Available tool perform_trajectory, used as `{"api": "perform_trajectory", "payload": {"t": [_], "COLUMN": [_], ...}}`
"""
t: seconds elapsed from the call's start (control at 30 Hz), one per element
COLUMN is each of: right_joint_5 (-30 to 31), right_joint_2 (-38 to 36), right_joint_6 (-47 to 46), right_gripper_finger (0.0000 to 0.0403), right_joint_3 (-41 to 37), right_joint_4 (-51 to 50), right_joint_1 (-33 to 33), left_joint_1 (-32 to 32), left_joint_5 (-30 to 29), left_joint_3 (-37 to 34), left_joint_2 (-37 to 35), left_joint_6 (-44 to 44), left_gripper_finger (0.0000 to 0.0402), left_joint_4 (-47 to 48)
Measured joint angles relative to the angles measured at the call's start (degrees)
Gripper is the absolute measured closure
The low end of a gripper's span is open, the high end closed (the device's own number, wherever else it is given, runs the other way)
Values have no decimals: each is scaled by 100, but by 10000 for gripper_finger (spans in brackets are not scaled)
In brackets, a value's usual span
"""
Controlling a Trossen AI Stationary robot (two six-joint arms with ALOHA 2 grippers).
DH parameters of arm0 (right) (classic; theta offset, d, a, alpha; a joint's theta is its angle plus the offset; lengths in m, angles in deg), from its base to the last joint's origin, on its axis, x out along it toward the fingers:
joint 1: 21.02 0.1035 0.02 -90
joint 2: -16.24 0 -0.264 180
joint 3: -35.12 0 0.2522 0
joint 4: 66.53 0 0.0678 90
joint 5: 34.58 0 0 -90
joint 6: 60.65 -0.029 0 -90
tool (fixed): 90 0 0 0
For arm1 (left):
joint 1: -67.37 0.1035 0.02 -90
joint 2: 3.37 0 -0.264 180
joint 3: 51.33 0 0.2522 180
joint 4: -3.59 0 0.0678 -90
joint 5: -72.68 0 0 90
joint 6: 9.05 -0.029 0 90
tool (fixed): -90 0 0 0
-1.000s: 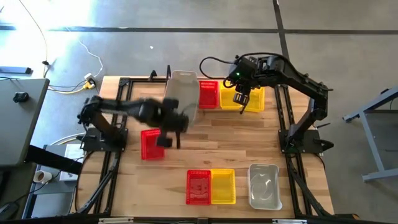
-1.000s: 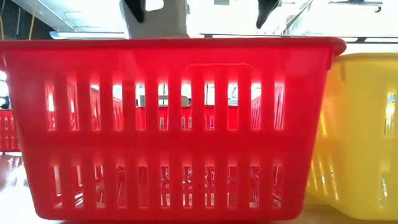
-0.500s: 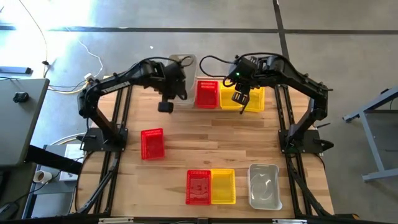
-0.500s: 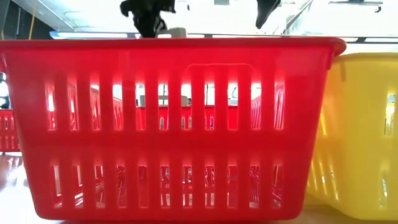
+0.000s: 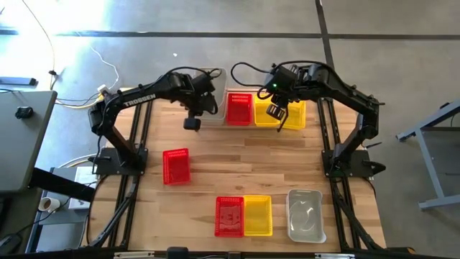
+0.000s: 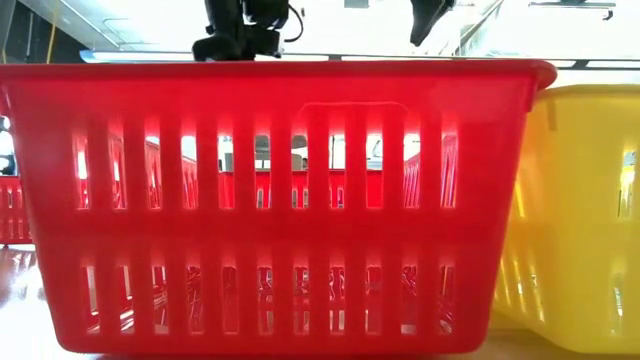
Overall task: Stack baskets on shelf by color
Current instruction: Stack the left white bin on top of the white bin
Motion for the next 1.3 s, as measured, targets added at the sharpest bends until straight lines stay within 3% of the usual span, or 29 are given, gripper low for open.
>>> {"api": "perform_trajectory", "payload": {"t": [0.37,0.93,1.3], "right_joint_5": [0,0,0], "right_joint_2": [0,0,0], "right_joint_6": [-297,-448,-454], "right_gripper_finger": [286,286,286], "right_joint_3": [0,0,0], "right_joint_4": [0,0,0], "right_joint_1": [-4,-4,-4], "left_joint_1": [6,3,1], "left_joint_5": [45,-159,-334], "left_joint_3": [-358,-365,-361], "left_joint_2": [0,0,388], "left_joint_6": [159,234,296], "left_gripper_finger": [401,401,401], "left_joint_4": [-164,-273,-229]}}
